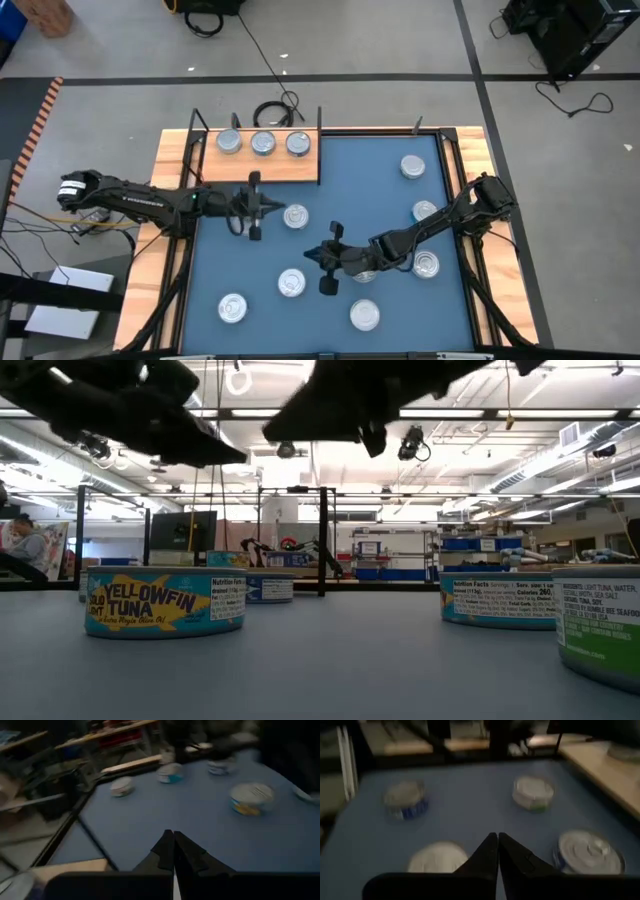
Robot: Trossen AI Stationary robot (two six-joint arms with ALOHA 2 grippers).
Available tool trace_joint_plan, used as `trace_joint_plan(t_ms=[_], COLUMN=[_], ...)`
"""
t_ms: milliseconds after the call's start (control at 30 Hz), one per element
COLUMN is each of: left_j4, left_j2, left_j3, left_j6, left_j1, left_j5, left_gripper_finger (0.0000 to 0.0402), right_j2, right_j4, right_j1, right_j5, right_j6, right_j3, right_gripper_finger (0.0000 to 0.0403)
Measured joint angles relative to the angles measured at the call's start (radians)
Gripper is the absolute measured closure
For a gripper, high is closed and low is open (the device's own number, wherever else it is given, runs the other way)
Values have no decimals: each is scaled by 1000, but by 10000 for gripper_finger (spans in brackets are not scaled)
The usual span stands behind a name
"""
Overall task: Stack canned seafood by type on shelf
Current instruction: Put the blue tuna can on the shelf
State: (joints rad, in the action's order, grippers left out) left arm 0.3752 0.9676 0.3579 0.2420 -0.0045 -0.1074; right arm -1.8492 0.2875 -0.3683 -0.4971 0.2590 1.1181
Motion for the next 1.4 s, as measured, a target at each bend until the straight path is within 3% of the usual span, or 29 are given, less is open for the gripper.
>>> trace_joint_plan(t_ms=[267, 433, 900, 1133, 1267, 1400], left_j4=[6, 42, 52, 46, -18, -269], left_j2=[1, 1, 69, 69, 68, 69], left_j3=[-52, -83, -88, -88, -72, 20], left_j6=[-53, -54, -44, -99, -195, -305], left_j1=[-146, -212, -292, -390, -471, -582], left_j5=[-39, -82, -74, -55, -11, -10], left_gripper_finger=[400, 400, 400, 400, 400, 400], right_j2=[0, 0, 0, 0, 0, 0], right_j4=[-10, -12, -75, -109, -111, -116], right_j1=[38, 28, 29, 14, 3, 1], right_j5=[17, -64, -59, -59, -57, -57], right_j6=[-12, -76, -71, -49, -51, -50], right_j3=[0, 0, 1, 1, 1, 1], right_gripper_finger=[376, 398, 391, 391, 389, 389])
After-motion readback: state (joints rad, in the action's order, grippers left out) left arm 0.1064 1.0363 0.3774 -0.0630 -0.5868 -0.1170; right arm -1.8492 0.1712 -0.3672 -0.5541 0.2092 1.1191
